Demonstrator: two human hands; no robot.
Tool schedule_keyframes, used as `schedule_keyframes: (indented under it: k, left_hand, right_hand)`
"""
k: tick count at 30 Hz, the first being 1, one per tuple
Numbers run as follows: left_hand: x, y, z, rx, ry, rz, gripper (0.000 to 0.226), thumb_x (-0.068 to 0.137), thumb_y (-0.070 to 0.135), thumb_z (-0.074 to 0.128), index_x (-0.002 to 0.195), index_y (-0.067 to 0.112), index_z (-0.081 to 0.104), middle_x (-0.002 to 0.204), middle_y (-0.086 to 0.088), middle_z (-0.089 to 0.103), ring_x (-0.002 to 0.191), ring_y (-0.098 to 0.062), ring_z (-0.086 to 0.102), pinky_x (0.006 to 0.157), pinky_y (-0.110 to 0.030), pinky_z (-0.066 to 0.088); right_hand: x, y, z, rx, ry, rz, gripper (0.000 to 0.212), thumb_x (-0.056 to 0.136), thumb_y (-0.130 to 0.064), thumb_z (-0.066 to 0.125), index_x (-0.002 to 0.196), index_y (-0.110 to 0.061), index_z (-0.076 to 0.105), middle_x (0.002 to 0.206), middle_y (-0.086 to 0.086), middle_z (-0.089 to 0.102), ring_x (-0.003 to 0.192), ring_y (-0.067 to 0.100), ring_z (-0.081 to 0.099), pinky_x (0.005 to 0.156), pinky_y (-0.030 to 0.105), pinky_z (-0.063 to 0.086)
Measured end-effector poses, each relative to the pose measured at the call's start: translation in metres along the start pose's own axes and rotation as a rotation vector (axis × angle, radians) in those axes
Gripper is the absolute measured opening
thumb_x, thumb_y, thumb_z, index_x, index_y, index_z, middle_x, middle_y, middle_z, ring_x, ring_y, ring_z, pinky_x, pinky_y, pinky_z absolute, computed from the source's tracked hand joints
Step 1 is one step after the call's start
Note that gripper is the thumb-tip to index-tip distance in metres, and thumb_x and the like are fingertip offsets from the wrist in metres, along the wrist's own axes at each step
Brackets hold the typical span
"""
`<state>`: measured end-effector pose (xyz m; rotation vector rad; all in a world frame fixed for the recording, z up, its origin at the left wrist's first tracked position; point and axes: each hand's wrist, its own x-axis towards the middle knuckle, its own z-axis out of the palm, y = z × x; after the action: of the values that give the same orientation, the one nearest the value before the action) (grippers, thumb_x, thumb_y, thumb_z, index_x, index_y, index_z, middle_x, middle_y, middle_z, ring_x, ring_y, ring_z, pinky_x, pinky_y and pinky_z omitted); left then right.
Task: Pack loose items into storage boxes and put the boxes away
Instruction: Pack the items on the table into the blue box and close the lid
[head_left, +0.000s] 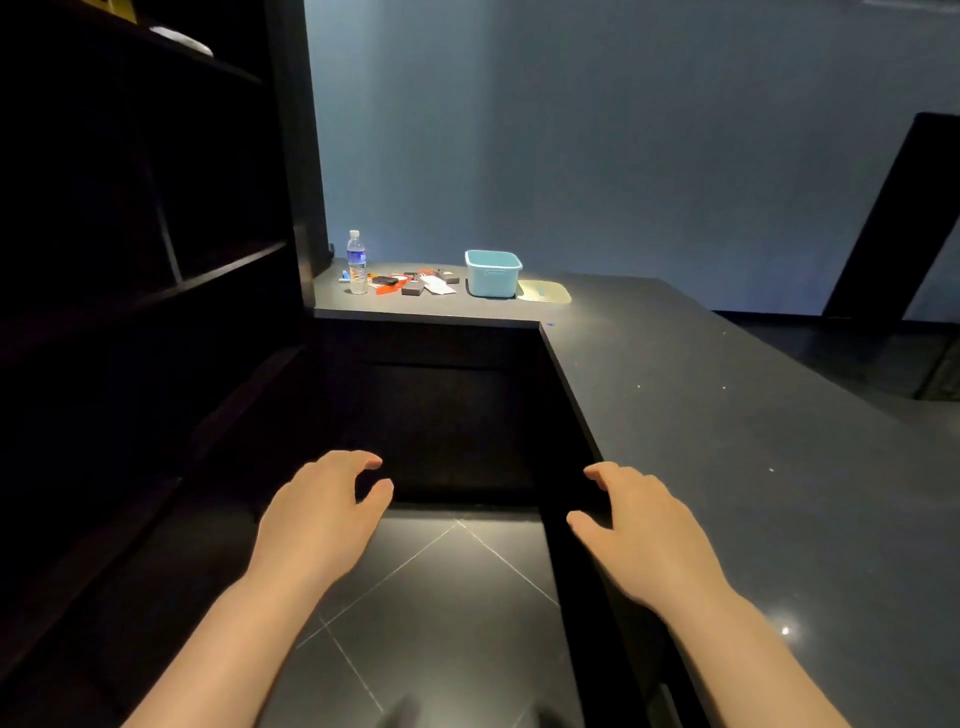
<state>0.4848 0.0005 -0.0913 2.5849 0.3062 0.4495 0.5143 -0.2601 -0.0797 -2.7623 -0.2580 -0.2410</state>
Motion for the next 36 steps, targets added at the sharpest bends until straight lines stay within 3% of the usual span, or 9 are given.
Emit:
schedule_keyframes:
  k: [13,24,36]
  left_hand:
    - [0.252,0.023,0.092,-0.001,-0.069,0.07,0.04,0.09,0.045,0.049,0.129,0.035,0.05,0.129,0.013,0.055,0.112,-0.012,0.052,0.091,-0.033,0.046]
    - [0.445,0.053,0.172,0.065,-0.035,0.042,0.037,0.091,0.046,0.048,0.126,0.035,0.053,0.129,0.017,0.054,0.114,-0.009,0.051,0.094,-0.03,0.045]
    - [0.655,-0.014,0.226,-0.014,-0.037,-0.074,0.039,0.089,0.047,0.051,0.126,0.035,0.053,0.127,0.014,0.056,0.116,-0.011,0.052,0.094,-0.034,0.047]
  right_hand:
    - [0.237,0.04,0.056,-0.028,0.0,0.102,0.049,0.093,-0.046,0.05,0.138,-0.029,0.04,0.135,-0.01,0.05,0.127,0.014,0.042,0.097,0.03,0.038]
    - [0.466,0.072,0.086,0.011,-0.007,-0.03,0.05,0.093,-0.044,0.047,0.14,-0.031,0.035,0.139,-0.013,0.045,0.129,0.011,0.041,0.094,0.031,0.044]
    - [0.697,0.02,0.164,0.016,-0.121,-0.108,0.054,0.092,-0.043,0.049,0.143,-0.031,0.035,0.141,-0.01,0.044,0.129,0.012,0.041,0.097,0.03,0.044]
